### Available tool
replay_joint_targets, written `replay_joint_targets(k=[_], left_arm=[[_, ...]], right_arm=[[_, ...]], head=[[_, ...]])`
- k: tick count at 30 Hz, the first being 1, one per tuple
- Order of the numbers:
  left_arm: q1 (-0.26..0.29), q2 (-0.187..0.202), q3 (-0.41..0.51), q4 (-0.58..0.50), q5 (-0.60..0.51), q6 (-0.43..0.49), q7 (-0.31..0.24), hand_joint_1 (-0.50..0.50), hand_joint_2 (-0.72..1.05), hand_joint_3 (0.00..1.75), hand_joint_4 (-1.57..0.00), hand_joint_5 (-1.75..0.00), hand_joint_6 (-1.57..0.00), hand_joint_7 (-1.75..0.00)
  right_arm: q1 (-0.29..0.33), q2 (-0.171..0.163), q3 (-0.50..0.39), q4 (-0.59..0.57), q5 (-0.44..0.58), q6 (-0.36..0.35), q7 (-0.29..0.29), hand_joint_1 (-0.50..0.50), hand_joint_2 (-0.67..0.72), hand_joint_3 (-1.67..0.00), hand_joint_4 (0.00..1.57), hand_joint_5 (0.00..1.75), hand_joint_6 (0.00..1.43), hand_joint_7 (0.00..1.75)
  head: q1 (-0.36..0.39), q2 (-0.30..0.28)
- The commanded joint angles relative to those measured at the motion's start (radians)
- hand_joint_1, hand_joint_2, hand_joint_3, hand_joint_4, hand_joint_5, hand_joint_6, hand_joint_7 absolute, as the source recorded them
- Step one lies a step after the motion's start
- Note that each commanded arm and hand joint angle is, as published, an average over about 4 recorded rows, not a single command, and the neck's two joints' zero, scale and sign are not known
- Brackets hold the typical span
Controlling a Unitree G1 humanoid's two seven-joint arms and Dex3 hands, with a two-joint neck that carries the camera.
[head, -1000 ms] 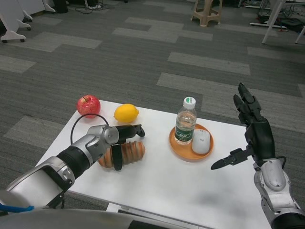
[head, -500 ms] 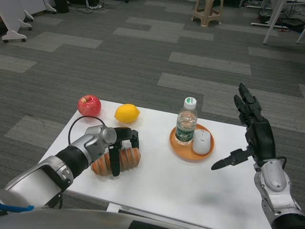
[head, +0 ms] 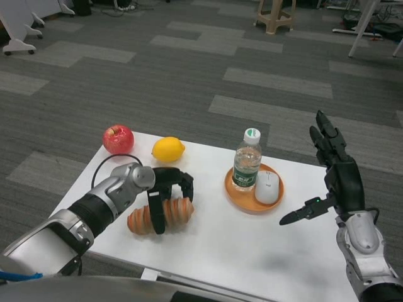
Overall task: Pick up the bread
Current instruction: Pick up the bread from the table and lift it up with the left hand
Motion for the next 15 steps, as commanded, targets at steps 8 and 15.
replay_joint_targets(k=[8, 15], left_arm=[[0.077, -0.002, 0.13, -0.106, -0.386, -0.123, 0.031, 0.5, 0.34, 0.04, -0.52, -1.75, -0.65, -1.68], [0.113, -0.005, 0.135, -0.094, -0.802, -0.317, 0.044, 0.5, 0.34, 0.09, -0.59, -1.75, -0.7, -1.68]], right_arm=[[0.008, 0.001, -0.012, -0.008, 0.009, -0.001, 0.001, -0.08, 0.17, 0.0, 0.0, 0.0, 0.0, 0.0], [0.008, 0.001, -0.013, -0.008, 0.009, -0.001, 0.001, -0.08, 0.15, 0.0, 0.0, 0.0, 0.0, 0.0]], head=[[0.007, 0.016], [0.011, 0.027]])
